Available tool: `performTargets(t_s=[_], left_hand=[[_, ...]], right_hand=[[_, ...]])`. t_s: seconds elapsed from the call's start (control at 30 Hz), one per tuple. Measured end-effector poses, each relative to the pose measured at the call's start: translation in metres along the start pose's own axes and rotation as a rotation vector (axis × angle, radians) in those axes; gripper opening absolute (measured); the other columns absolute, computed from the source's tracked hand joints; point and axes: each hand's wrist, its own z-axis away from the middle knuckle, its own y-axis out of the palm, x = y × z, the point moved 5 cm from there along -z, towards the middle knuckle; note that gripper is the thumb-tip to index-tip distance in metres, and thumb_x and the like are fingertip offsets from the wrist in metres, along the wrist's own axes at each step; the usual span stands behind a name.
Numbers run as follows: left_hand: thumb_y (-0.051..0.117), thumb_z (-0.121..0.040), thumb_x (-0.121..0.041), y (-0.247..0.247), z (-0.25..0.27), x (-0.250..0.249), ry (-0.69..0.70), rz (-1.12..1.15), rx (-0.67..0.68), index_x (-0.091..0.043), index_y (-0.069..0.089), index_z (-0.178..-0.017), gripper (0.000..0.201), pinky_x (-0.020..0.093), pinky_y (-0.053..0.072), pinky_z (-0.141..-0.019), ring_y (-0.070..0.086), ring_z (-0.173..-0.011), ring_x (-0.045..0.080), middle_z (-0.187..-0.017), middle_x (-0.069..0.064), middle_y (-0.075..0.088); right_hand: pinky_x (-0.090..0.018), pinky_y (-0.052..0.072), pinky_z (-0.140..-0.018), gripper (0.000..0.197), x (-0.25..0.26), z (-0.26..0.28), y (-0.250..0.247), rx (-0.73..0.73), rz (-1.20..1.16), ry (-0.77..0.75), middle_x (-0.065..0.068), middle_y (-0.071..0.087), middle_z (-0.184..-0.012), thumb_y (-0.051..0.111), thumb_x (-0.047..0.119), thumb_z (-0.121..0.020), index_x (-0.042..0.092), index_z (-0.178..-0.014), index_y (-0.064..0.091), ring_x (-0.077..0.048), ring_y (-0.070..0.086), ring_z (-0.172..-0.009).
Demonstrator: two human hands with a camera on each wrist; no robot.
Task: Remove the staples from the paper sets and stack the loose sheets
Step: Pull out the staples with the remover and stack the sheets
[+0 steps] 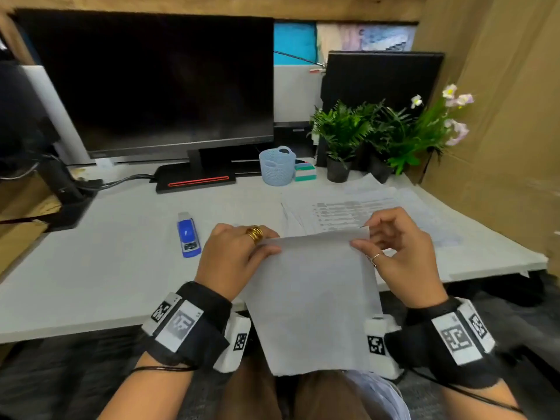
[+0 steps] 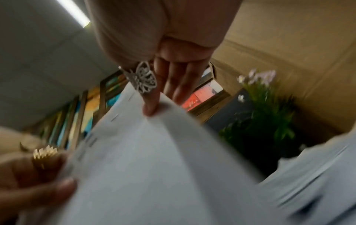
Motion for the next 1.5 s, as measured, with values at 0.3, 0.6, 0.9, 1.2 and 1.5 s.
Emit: performTargets(t_s=[0.3,0.6,0.9,1.2,1.5], left_hand=[[0.056,-0.083,-0.031,0.128,-0.012,-0.093,0.218,0.138,0.325,-0.022,0.072,-0.084,0.018,0.024,0.037,-0.067,0.064,-0.071,0.018,-0.077,-0.004,0.069],[0.014,-0.089,-0.067,0.214,-0.018,-0.105,0.169,-0.187,0.664,-0.035,0.020,-0.147,0.066,0.042,0.004,-0.110,0.004,-0.143,0.025,-0.157,-0.001,0.007],[0.014,-0.074,-0.082,0.232,-0.019,-0.096,0.208,-0.184,0.702,-0.040,-0.018,-0.143,0.087,0.052,0.001,-0.113,-0.009,-0.144,0.027,-0.157,0.000,-0.010],[0.028,-0.069,-0.085,0.233,-0.021,-0.098,0.205,-0.200,0.727,-0.040,-0.015,-0.144,0.098,0.050,-0.002,-0.112,-0.012,-0.143,0.026,-0.157,0.000,-0.013],[0.028,-0.067,-0.085,0.232,-0.022,-0.099,0.199,-0.209,0.725,-0.039,-0.014,-0.145,0.100,0.051,-0.001,-0.112,-0.010,-0.144,0.027,-0.157,0.001,-0.012]], right_hand=[[-0.033,0.044,-0.074,0.040,-0.066,0.060,-0.033,0.709,0.835,0.168,-0.001,0.069,-0.101,0.050,0.012,-0.089,0.034,-0.122,0.057,-0.024,0.060,-0.099],[-0.020,0.037,-0.068,0.021,-0.174,0.132,-0.101,0.543,0.524,0.626,-0.008,0.073,-0.087,0.057,-0.005,-0.083,0.005,-0.091,0.074,-0.021,0.065,-0.088],[-0.027,0.038,-0.077,0.025,-0.286,0.186,-0.062,0.734,0.587,0.834,-0.019,0.068,-0.103,0.049,0.005,-0.091,0.002,-0.105,0.069,-0.033,0.060,-0.101],[-0.031,0.049,-0.089,0.040,-0.311,0.218,-0.031,0.933,0.798,0.706,-0.009,0.066,-0.115,0.047,0.002,-0.085,0.017,-0.117,0.066,-0.027,0.059,-0.109],[-0.028,0.048,-0.080,0.027,-0.267,0.262,0.023,0.993,0.811,0.479,-0.021,0.067,-0.100,0.046,0.007,-0.084,0.000,-0.098,0.067,-0.023,0.067,-0.094]])
